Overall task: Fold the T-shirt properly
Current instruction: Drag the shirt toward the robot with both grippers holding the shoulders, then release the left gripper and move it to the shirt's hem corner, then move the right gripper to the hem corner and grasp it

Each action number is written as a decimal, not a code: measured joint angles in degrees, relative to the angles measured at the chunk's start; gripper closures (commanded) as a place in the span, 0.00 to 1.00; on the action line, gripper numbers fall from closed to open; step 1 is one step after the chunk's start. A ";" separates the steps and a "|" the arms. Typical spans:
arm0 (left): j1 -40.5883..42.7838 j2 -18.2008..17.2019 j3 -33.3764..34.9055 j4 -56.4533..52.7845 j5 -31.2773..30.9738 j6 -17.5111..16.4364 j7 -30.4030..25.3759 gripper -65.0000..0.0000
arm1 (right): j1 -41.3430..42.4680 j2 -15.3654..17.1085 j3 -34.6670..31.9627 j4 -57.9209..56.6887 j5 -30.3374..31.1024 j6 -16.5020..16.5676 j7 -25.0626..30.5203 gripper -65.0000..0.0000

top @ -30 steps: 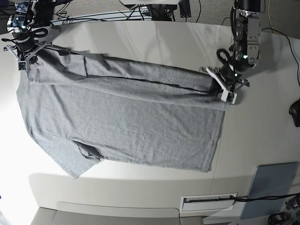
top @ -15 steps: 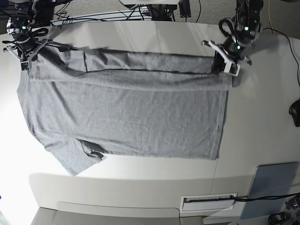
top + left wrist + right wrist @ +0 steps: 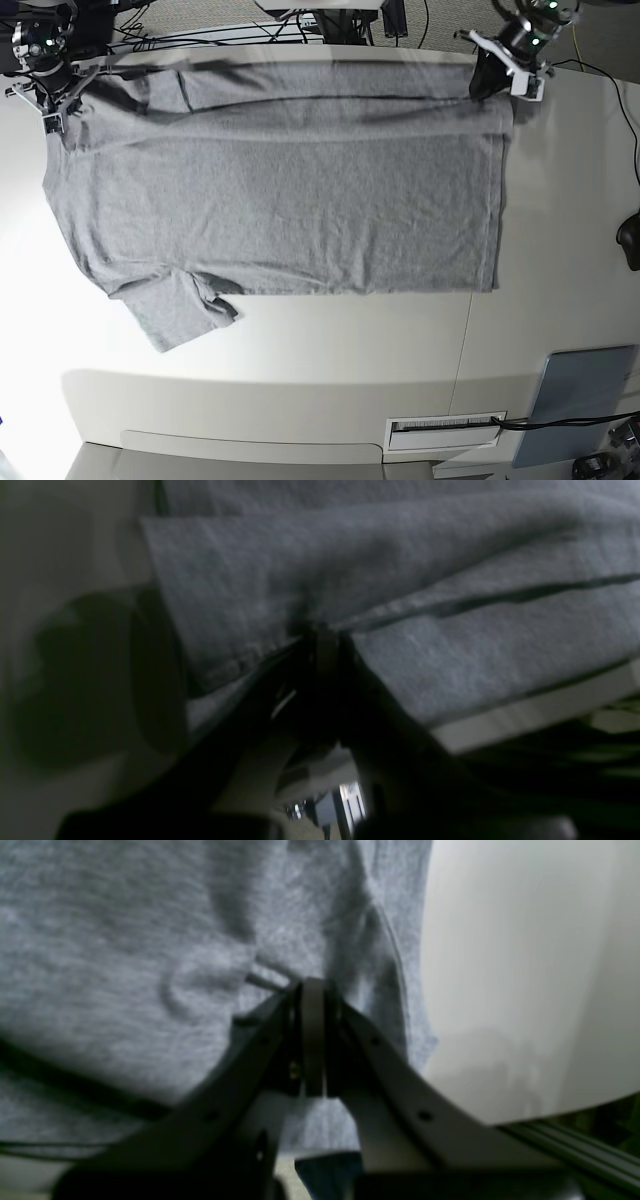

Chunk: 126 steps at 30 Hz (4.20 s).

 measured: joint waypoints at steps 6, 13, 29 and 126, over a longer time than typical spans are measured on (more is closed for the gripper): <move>0.68 0.02 -2.27 1.42 -0.98 -2.40 3.98 1.00 | -4.35 -0.28 3.78 1.62 0.15 1.25 -1.42 1.00; 0.96 0.07 -2.16 7.28 2.82 -0.42 9.57 1.00 | -6.45 -0.66 6.84 6.91 -0.26 -0.33 -4.00 1.00; 0.31 0.17 -6.99 25.70 2.62 5.38 18.80 0.54 | -5.68 -0.63 8.11 17.03 1.88 -0.55 -1.25 0.55; -61.64 -1.40 8.83 -36.00 -6.08 -0.28 33.88 1.00 | 56.22 6.60 -23.93 -30.23 9.57 -1.49 -13.27 0.55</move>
